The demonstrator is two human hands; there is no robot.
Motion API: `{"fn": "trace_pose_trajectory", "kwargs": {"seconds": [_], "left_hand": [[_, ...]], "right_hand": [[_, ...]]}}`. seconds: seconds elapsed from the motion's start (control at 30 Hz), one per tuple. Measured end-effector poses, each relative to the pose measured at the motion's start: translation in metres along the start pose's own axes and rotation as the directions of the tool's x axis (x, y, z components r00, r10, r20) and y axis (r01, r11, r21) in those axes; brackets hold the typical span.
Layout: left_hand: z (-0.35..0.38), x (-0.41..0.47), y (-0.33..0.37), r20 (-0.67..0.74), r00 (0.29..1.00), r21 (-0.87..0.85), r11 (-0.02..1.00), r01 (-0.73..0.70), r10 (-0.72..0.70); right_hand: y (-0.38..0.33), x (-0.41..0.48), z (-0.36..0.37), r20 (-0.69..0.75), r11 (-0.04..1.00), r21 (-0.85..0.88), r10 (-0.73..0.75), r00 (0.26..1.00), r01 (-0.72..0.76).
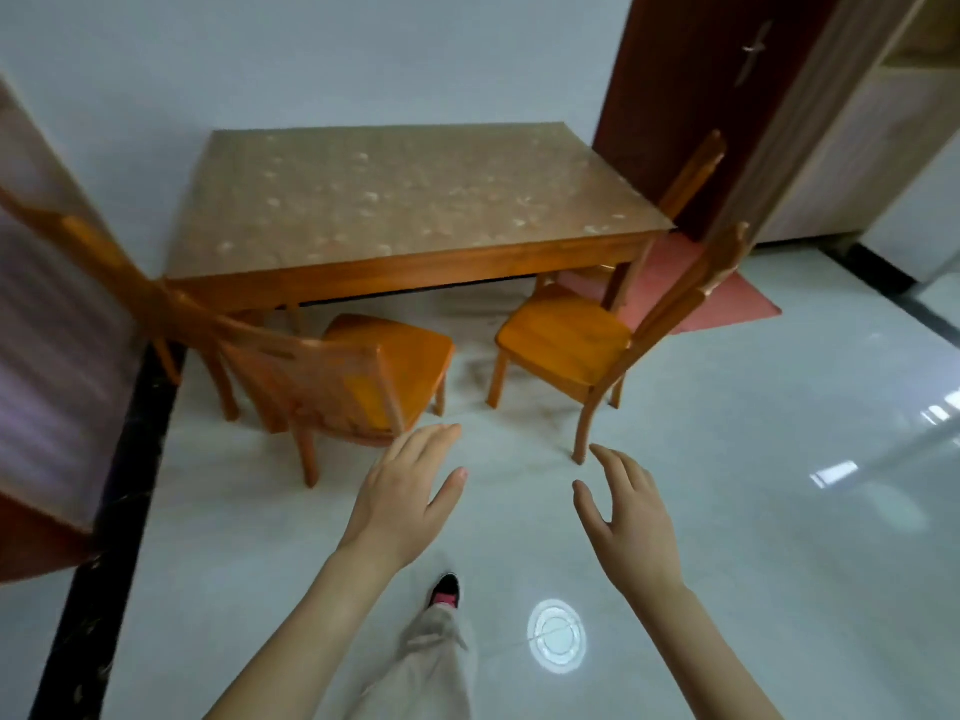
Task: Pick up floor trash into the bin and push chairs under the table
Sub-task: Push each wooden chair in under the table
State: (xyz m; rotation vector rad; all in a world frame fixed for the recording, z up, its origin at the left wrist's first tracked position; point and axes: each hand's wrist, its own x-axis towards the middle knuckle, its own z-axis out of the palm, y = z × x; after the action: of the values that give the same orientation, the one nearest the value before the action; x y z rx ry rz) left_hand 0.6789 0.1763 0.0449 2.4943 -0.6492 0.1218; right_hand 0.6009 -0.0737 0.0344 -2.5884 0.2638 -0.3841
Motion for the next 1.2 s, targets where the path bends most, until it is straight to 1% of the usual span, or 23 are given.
{"fn": "trace_pose_trajectory", "kwargs": {"seconds": [0.13,0.27,0.4,0.53,0.67,0.77,0.9,0.97,1.1,1.2], "left_hand": [[0.023,0.094,-0.008,0.038,0.995,-0.013,0.996,-0.09,0.091],[0.028,0.199,-0.007,0.096,0.977,0.013,0.981,-0.195,0.193],[0.045,0.294,0.006,0.187,0.927,0.01,0.943,-0.334,0.326],[0.083,0.35,0.035,0.264,0.881,-0.006,0.914,-0.405,0.392],[0.134,0.39,0.069,0.327,0.844,-0.042,0.899,-0.436,0.425],[0.174,0.424,0.101,0.373,0.81,-0.027,0.878,-0.478,0.452],[0.223,0.478,0.15,0.342,0.807,0.078,0.841,-0.535,0.481],[0.245,0.505,0.178,0.335,0.815,0.098,0.843,-0.529,0.473],[0.279,0.556,0.234,0.298,0.89,0.092,0.918,-0.386,0.344],[0.301,0.588,0.261,0.286,0.92,0.086,0.949,-0.304,0.269]], "right_hand": [[0.019,0.074,0.005,-0.061,0.997,-0.035,0.073,0.995,-0.075],[0.031,0.148,-0.007,-0.134,0.987,-0.097,0.117,0.984,-0.131],[0.057,0.203,-0.018,-0.206,0.97,-0.14,0.168,0.964,-0.199],[0.097,0.227,-0.022,-0.231,0.933,-0.141,0.293,0.928,-0.33],[0.147,0.244,-0.033,-0.264,0.907,-0.101,0.373,0.89,-0.41],[0.198,0.264,-0.048,-0.267,0.893,-0.094,0.403,0.876,-0.44],[0.278,0.311,-0.079,-0.185,0.915,-0.133,0.355,0.917,-0.381],[0.321,0.341,-0.101,-0.149,0.924,-0.131,0.34,0.929,-0.359],[0.391,0.406,-0.145,-0.097,0.944,-0.117,0.297,0.95,-0.307],[0.429,0.453,-0.161,-0.039,0.968,-0.127,0.212,0.977,-0.215]]}}
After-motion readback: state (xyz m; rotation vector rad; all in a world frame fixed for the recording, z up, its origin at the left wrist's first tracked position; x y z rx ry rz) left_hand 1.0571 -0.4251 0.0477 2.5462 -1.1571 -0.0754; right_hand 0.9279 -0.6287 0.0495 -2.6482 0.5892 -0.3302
